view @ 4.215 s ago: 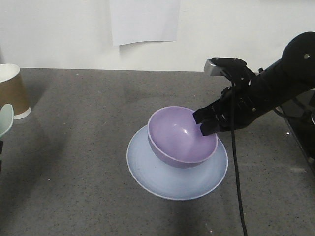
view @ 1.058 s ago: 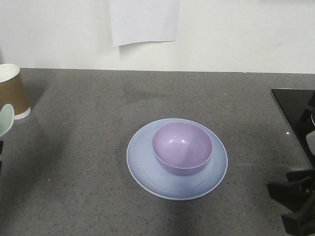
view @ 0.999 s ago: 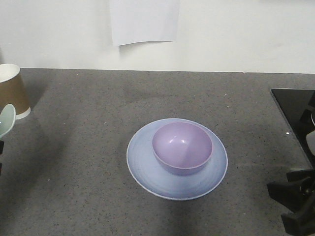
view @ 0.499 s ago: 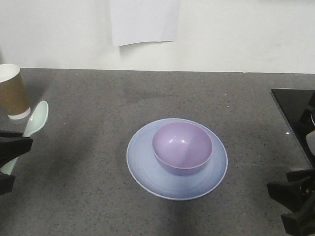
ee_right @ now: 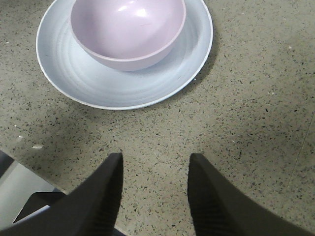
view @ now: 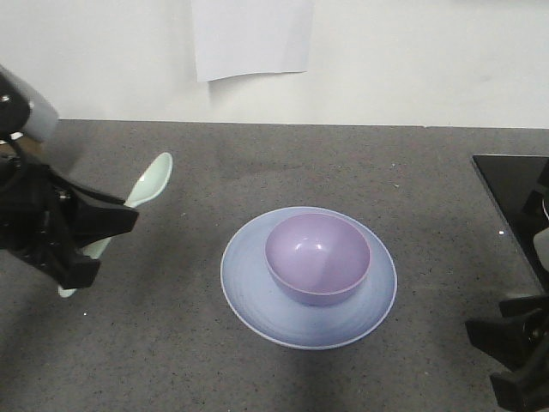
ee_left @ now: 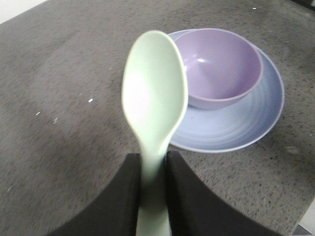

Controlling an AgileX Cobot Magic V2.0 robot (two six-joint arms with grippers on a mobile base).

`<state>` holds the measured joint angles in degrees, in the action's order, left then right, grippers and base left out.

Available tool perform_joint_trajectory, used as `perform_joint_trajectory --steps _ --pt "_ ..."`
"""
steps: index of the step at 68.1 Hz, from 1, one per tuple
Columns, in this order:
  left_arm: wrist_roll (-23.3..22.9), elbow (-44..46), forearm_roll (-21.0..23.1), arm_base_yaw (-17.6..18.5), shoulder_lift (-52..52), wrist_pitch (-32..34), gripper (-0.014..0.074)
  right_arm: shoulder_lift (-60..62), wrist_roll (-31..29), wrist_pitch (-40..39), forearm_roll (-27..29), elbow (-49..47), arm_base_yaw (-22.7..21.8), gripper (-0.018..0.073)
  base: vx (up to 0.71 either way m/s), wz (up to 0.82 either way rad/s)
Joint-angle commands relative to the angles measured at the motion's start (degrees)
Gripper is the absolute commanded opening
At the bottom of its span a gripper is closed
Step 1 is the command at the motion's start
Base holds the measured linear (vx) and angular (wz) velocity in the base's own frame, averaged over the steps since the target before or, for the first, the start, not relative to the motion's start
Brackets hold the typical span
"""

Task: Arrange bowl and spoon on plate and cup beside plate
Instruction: 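Swing the left gripper with the spoon over the bowl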

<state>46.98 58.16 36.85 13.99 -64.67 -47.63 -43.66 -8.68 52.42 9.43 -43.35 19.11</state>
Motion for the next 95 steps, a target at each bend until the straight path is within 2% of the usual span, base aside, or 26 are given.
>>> perform_joint_trajectory --steps 1,10,15,33,37,49,63,76,95 --pt "0.00 4.29 1.72 3.38 -3.03 3.42 0.0083 0.23 -0.63 -3.10 0.01 -1.41 -0.21 0.0302 0.00 0.00" --pt "0.06 8.06 1.57 7.28 -8.27 4.02 0.0085 0.23 -0.74 -3.10 0.01 -1.41 -0.21 0.0302 0.00 0.00" --pt "-0.14 10.31 0.06 9.69 -11.27 4.07 0.0087 0.23 -0.99 -3.10 0.01 -1.41 -0.21 0.0302 0.00 0.00" --pt "-3.56 19.75 -7.65 18.63 -21.98 3.89 0.0090 0.23 -2.35 -3.10 0.01 -1.41 -0.21 0.0302 0.00 0.00" --pt "-4.54 22.58 -10.46 20.42 -24.80 3.12 0.0093 0.23 -2.35 -3.10 0.01 -1.41 -0.21 0.0302 0.00 0.00" --pt "-6.67 29.39 -17.54 23.84 -31.24 0.92 0.0093 0.23 -2.34 -2.99 0.01 -1.41 -0.21 0.0302 0.00 0.00" --pt "-8.11 35.71 -24.66 25.51 -37.58 -1.22 0.0093 0.23 -2.34 -2.93 0.01 -1.41 -0.21 0.0302 0.00 0.00" --pt "-8.06 39.44 -25.24 25.56 -41.84 -2.95 0.0093 0.23 -2.34 -2.93 0.01 -1.41 -0.21 0.0302 0.00 0.00" --pt "-8.01 39.66 -26.86 25.56 -44.55 -5.42 0.0098 0.23 -2.34 -2.87 0.01 -1.41 -0.21 0.0302 0.00 0.00"
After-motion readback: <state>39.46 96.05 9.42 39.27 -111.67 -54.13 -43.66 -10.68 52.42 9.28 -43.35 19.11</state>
